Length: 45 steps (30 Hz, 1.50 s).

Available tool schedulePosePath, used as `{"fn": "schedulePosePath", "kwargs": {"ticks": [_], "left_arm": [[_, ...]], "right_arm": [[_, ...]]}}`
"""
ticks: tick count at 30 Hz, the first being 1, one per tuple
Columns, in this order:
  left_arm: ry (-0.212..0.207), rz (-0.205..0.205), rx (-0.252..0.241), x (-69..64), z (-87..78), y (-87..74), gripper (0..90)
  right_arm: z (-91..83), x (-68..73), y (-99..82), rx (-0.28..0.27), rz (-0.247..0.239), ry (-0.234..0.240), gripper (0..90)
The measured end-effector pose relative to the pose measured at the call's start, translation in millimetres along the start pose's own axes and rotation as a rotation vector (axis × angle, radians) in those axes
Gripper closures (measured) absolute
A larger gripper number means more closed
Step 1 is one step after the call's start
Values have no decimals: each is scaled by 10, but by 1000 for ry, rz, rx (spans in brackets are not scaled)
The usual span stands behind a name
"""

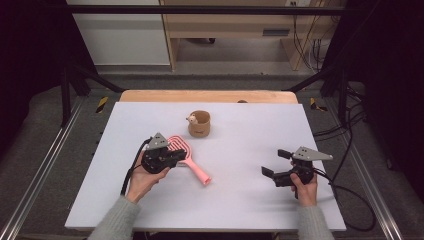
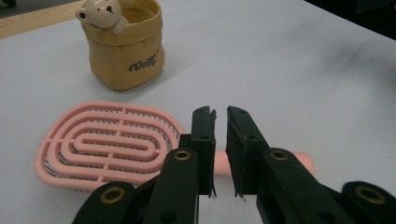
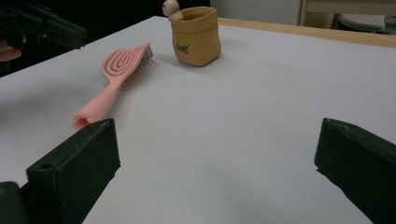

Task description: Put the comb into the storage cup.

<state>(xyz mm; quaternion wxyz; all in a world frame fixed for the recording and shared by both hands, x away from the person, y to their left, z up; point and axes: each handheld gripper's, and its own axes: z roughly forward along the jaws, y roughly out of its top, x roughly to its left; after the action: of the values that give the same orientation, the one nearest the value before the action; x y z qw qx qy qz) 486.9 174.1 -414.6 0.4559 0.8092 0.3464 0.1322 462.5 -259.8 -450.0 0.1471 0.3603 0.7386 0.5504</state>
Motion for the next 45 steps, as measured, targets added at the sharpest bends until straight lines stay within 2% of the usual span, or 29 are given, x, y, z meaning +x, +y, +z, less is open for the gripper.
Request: {"fn": "schedulePosePath", "kwargs": {"ticks": [10,20,38,45], "left_arm": [[-10,6,22,-60,108,13,892],[-28,7,55,-127,241,22,896],[-18,36,99,-243,470,7,897],[-6,60,121,-283,553,-18,897]], "right_arm": [[0,0,0,-1,0,1,3],[1,1,0,1,0,2,3],[8,2,-3,3,-3,2,3],[10,1,-4,6,-5,2,3]]}}
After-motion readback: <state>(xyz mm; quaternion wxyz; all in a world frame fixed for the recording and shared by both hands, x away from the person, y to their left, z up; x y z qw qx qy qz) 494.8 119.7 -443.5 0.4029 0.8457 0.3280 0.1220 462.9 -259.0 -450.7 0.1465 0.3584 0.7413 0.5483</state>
